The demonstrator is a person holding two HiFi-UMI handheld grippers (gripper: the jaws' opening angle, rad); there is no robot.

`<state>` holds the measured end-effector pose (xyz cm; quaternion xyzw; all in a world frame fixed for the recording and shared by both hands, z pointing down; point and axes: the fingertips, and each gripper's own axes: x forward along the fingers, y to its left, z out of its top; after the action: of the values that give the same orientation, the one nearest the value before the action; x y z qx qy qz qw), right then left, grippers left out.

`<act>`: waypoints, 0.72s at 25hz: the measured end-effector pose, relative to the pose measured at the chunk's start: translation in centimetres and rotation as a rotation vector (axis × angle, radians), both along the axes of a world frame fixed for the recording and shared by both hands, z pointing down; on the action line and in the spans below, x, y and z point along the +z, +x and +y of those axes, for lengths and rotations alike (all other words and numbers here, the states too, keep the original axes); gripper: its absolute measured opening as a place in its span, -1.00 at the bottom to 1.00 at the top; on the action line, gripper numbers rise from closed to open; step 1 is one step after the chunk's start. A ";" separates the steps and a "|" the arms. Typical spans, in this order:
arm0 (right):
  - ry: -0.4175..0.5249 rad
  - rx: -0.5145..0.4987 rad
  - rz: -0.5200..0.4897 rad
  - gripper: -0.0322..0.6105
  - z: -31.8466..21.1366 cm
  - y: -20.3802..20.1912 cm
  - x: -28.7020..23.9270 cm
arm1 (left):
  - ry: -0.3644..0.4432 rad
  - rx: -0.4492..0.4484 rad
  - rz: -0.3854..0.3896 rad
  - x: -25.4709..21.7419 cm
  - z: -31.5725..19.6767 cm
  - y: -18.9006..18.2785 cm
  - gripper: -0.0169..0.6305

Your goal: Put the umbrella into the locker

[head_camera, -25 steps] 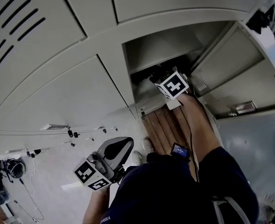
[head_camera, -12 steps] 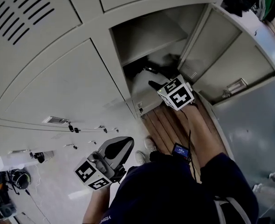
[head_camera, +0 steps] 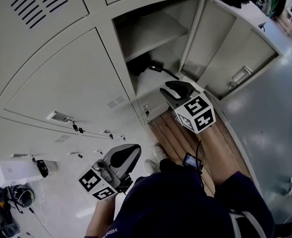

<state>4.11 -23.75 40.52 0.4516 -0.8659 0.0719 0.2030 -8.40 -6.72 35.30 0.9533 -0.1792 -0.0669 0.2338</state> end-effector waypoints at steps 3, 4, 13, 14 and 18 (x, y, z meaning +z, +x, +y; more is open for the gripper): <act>0.022 0.007 -0.056 -0.73 2.4 -0.2 -1.1 | 0.006 0.018 -0.002 -0.1 0.9 0.1 -0.94; 0.025 0.009 -0.070 -0.76 3.1 -0.2 -1.4 | 0.006 0.024 -0.002 -0.1 1.2 0.2 -0.94; 0.064 0.007 -0.136 -0.86 8.2 -0.3 -1.6 | 0.005 0.061 -0.009 0.2 2.6 1.0 -0.94; 0.063 0.004 -0.141 -0.87 8.5 -0.4 -1.5 | 0.004 0.064 -0.010 0.2 2.6 1.1 -0.94; 0.054 -0.011 -0.167 -0.87 9.6 -0.7 -1.5 | 0.003 0.065 -0.011 0.2 2.7 1.3 -0.94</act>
<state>3.42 -14.11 39.02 0.4445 -0.8839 0.0846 0.1182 -7.09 -4.02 35.55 0.9593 -0.1491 -0.0543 0.2334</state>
